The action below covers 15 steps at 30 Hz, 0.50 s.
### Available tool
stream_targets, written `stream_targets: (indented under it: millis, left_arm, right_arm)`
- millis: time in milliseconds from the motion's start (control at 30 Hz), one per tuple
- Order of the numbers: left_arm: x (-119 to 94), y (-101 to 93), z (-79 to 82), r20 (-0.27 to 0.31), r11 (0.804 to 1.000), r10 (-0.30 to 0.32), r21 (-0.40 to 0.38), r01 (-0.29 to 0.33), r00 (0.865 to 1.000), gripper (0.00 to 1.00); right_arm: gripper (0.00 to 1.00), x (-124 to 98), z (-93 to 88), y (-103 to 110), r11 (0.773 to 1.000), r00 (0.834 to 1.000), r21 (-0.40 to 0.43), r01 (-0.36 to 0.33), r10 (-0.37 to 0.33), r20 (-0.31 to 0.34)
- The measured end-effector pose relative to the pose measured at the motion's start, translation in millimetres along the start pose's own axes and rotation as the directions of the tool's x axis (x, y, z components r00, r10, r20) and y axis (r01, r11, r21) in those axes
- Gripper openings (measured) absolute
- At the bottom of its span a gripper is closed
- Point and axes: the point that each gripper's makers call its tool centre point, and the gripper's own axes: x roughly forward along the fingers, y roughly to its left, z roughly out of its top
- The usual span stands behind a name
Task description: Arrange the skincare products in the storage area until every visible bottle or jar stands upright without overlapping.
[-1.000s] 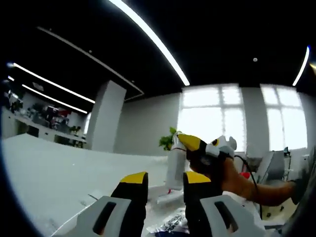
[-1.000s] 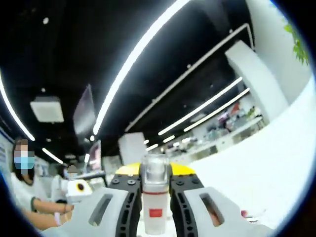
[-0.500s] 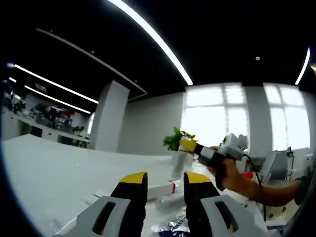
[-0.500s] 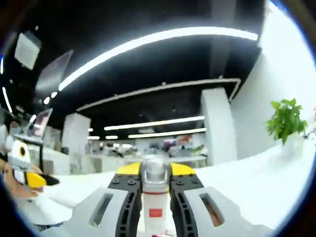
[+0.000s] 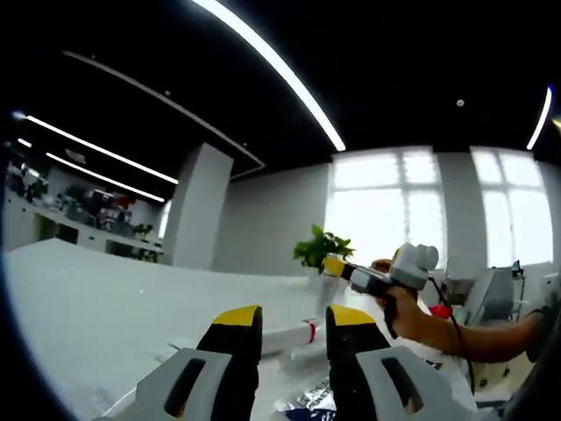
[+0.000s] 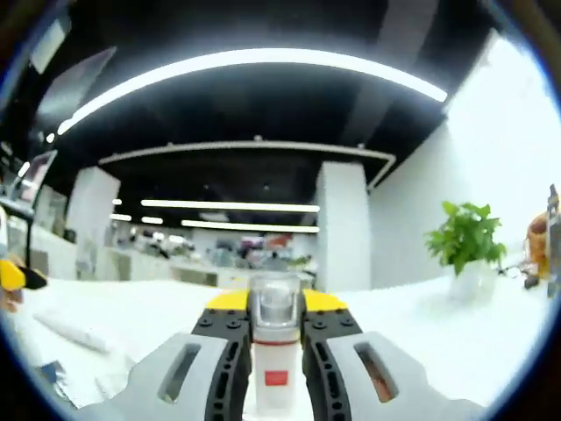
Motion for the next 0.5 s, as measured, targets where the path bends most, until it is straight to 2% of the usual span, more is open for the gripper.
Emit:
stream_targets:
  millis: [100, 500]
  left_arm:
    - [-0.4, -1.5, 0.9, 0.005, 1.000, -0.003, -0.001, 0.003, 1.000, 0.29]
    - [0.7, -0.2, 0.8, 0.003, 1.000, -0.002, 0.001, 0.002, 1.000, 0.29]
  right_arm:
    - [0.18, 3.3, -13.8, -3.3, 1.000, 0.999, -0.009, 0.013, -0.013, -0.049]
    - [0.18, 10.7, -45.9, -12.9, 0.999, 0.986, 0.021, 0.046, -0.042, -0.162]
